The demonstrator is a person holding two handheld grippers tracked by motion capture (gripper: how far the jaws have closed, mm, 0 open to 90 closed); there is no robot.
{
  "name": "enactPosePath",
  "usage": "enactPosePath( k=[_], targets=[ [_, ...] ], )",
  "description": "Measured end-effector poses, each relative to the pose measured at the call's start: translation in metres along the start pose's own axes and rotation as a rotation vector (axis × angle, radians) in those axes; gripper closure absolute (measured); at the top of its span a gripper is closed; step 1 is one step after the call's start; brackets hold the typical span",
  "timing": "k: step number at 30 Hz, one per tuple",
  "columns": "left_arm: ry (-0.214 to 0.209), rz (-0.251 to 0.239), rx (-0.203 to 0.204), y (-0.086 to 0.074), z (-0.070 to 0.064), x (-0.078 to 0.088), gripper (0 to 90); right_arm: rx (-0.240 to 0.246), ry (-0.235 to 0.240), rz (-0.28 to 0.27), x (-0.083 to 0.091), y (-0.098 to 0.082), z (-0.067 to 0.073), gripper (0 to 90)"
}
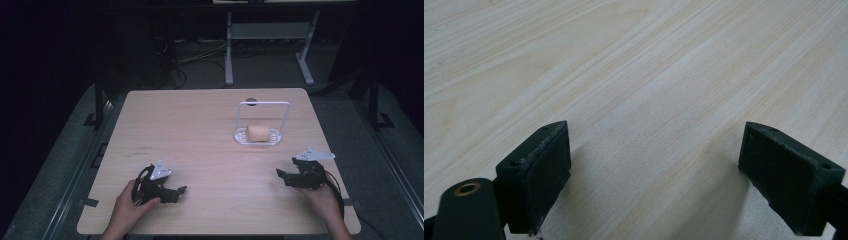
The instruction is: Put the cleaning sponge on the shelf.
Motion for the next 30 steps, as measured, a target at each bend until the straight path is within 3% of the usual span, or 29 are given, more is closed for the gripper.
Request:
enactPosePath(
  k=[7, 20, 30],
  targets=[
    [0.0, -0.001, 0.001, 0.0, 0.0, 0.0, 12.8, -0.042, 0.0, 0.011, 0.009, -0.017, -0.003, 16.1],
    [0.0, -0.001, 0.001, 0.0, 0.0, 0.0, 12.8, -0.046, -0.032, 0.04, 0.015, -0.048, -0.001, 10.6],
    [0.0, -0.001, 0.001, 0.0, 0.0, 0.0, 12.9, -0.045, -0.065, 0.062, 0.012, -0.059, -0.002, 8.1]
  ],
)
Point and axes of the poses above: each handheld gripper's, and its own axes: x roughly backward along the jaws, y roughly out of its top, z roughly to its left, the point moved 8 cm from there along -x, roughly forward along the jaws, and after that the axes turned 6 degrees about -y, right-handed, at the moved point
